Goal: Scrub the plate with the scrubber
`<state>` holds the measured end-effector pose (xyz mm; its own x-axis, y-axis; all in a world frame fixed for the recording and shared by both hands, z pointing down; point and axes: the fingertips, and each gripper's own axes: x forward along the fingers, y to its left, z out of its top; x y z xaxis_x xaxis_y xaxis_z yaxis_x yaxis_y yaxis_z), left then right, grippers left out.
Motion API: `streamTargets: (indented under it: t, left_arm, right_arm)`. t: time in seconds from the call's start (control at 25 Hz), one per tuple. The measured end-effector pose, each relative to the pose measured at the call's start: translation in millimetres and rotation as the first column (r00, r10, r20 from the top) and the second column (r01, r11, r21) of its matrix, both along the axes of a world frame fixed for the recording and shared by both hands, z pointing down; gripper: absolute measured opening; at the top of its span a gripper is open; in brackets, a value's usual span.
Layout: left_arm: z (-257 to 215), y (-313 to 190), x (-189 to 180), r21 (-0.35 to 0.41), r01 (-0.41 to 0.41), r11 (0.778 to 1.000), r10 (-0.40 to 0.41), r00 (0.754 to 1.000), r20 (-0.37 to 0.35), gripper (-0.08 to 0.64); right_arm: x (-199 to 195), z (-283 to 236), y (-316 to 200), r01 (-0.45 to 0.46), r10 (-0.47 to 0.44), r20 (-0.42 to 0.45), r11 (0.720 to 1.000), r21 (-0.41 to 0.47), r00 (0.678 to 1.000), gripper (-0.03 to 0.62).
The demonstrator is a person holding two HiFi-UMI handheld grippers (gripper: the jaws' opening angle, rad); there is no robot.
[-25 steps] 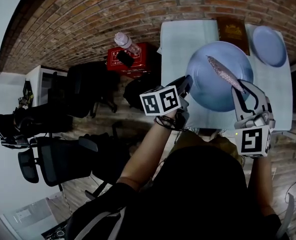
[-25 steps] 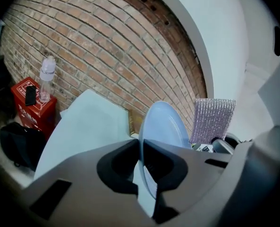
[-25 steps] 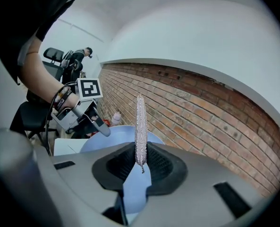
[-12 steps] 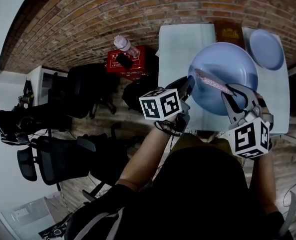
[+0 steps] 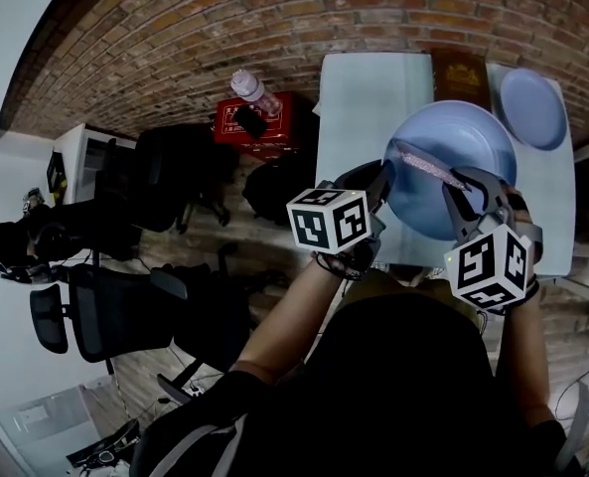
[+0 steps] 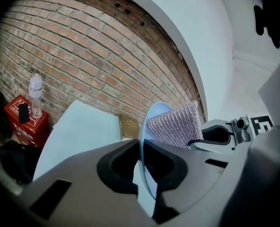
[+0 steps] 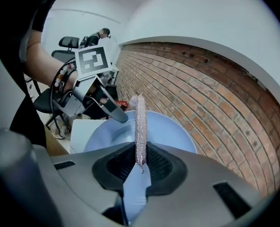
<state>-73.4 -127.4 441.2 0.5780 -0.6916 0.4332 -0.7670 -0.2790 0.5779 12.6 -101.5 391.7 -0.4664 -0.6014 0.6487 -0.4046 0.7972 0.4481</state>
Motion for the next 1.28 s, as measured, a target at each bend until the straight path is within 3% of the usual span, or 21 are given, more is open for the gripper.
streamTargets:
  t: [0.52, 0.88, 1.28]
  left_arm:
    - [1, 4, -1, 0.015, -0.016, 1.000, 0.016, 0.999, 0.039, 0.040]
    - [1, 2, -2, 0.012, -0.006, 1.000, 0.005, 1.000, 0.021, 0.040]
    - [-1, 4, -11, -0.003, 0.026, 1.000, -0.026, 0.999, -0.026, 0.040]
  right_arm:
    - [21, -16, -29, -0.105, 0.106, -0.004, 0.989, 0.105, 0.994, 0.087]
    - [41, -41, -48, -0.153, 0.172, -0.039, 0.943, 0.297, 0.984, 0.087]
    - [71, -37, -48, -0.196, 0.218, -0.044, 0.936, 0.291, 0.975, 0.087]
